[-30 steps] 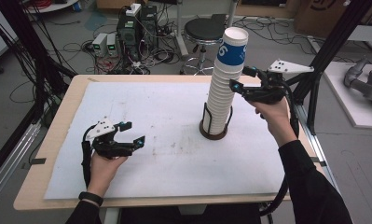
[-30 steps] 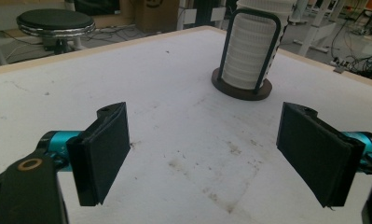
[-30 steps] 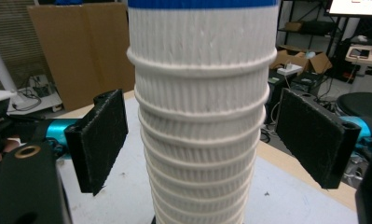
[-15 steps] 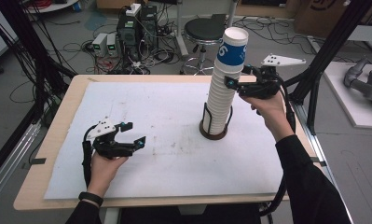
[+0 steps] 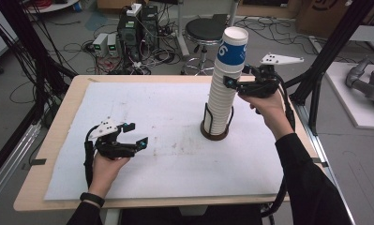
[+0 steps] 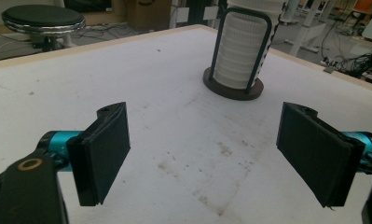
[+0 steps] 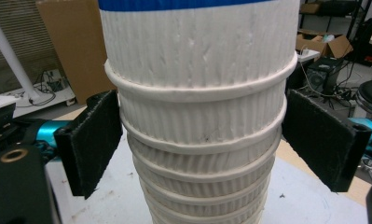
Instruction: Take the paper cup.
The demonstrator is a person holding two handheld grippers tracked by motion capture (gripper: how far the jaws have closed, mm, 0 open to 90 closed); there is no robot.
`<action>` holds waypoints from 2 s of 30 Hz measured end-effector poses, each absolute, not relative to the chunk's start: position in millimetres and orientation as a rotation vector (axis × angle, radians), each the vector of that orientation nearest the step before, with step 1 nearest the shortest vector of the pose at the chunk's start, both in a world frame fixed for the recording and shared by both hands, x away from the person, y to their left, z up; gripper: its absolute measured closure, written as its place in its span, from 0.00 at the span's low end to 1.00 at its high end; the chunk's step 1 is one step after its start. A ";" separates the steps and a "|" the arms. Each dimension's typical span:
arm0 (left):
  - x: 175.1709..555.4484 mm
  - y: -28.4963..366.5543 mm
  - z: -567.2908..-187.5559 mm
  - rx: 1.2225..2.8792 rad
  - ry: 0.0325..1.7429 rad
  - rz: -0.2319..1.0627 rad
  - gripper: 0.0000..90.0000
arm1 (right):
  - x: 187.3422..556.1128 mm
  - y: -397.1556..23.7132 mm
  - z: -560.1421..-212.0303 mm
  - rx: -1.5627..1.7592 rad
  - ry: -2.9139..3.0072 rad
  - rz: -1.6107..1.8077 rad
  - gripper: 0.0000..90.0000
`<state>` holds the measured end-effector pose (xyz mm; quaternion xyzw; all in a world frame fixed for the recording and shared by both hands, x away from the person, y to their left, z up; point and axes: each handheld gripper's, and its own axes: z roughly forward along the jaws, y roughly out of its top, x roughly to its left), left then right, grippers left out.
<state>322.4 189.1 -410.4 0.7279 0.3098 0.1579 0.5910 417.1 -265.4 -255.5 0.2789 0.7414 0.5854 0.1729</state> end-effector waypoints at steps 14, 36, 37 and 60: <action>333.9 164.1 -367.7 1.664 0.643 0.313 0.19 | 416.8 -265.2 -255.3 0.786 2.102 1.650 0.15; 383.8 94.7 -252.0 1.631 0.528 0.332 0.19 | 415.7 -265.5 -254.8 0.783 2.101 1.641 0.15; 385.8 91.6 -247.3 1.625 0.524 0.329 0.19 | 415.8 -265.6 -254.8 0.780 2.100 1.640 0.15; 429.4 12.3 -174.7 1.597 0.427 0.291 0.19 | 415.8 -265.5 -254.9 0.777 2.097 1.638 0.16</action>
